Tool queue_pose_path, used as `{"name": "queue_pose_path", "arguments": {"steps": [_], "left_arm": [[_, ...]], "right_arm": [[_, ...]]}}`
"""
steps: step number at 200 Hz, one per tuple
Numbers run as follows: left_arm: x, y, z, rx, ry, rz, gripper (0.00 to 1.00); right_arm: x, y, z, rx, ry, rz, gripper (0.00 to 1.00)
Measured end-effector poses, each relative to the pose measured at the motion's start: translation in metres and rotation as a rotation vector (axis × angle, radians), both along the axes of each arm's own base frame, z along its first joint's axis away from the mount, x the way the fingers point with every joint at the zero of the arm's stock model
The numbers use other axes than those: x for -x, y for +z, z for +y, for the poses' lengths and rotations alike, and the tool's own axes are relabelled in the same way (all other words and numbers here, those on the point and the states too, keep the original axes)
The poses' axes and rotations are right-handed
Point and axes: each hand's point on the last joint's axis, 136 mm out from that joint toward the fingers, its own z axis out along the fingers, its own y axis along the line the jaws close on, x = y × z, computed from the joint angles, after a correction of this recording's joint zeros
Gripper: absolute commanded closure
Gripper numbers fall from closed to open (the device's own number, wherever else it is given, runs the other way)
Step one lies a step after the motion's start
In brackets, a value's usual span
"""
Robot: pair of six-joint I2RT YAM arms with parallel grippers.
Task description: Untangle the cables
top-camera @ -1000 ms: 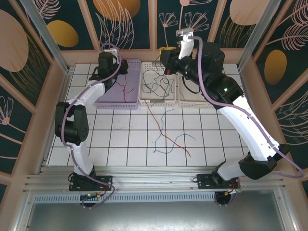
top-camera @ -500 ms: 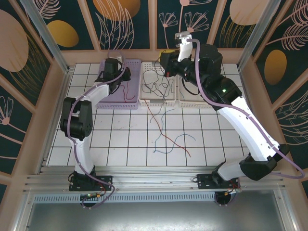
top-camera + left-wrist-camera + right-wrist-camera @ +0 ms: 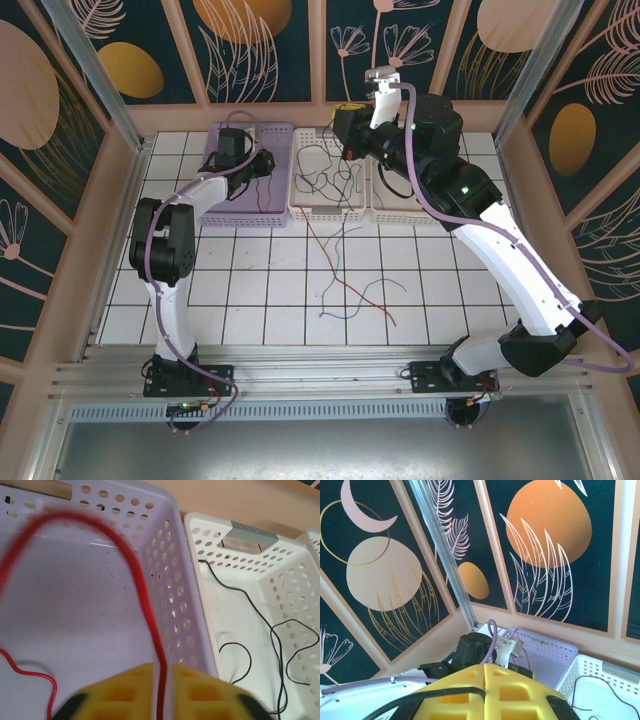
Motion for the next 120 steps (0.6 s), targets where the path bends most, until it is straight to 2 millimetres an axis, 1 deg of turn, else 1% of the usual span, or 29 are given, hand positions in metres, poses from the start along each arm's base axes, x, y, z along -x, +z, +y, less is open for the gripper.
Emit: {"name": "queue_pose_path", "arguments": {"steps": [22,38,53,63,65,68,74,78,85,89,105,120], "left_arm": [[0.004,-0.004,-0.001,0.007,-0.008,0.024,0.52],[0.006,-0.005,-0.002,0.004,-0.016,0.034,0.43],[0.008,-0.003,-0.001,-0.002,-0.019,0.038,0.34],[0.010,0.001,-0.001,0.000,-0.015,0.043,0.25],[0.011,0.002,-0.001,-0.001,-0.019,0.039,0.22],[0.011,0.003,-0.001,-0.001,-0.017,0.039,0.19],[0.012,0.010,-0.001,-0.002,-0.019,0.030,0.15],[0.013,0.013,0.000,0.002,-0.017,0.029,0.08],[0.014,0.022,-0.001,0.007,-0.020,0.016,0.05],[0.015,0.028,-0.001,0.011,-0.021,0.007,0.02],[0.019,0.058,0.000,0.028,-0.017,-0.042,0.02],[0.028,0.089,0.003,0.044,-0.010,-0.093,0.02]], "right_arm": [[0.000,0.001,0.000,-0.004,0.000,-0.004,1.00],[0.000,0.002,0.000,-0.005,0.000,-0.006,1.00],[0.000,0.003,0.000,-0.007,0.000,-0.008,1.00],[0.000,0.003,0.000,-0.007,-0.001,-0.008,1.00],[0.000,0.003,0.000,-0.007,-0.001,-0.008,1.00],[0.000,0.003,0.000,-0.007,-0.001,-0.008,1.00],[-0.001,0.003,-0.001,-0.007,-0.002,-0.008,1.00],[-0.001,0.003,-0.001,-0.007,-0.003,-0.008,1.00],[-0.001,0.003,-0.001,-0.007,-0.005,-0.008,1.00],[-0.002,0.003,-0.002,-0.007,-0.006,-0.008,1.00],[-0.005,0.003,-0.004,-0.007,-0.015,-0.008,1.00],[-0.010,0.006,-0.007,-0.009,-0.028,-0.014,1.00]]}}
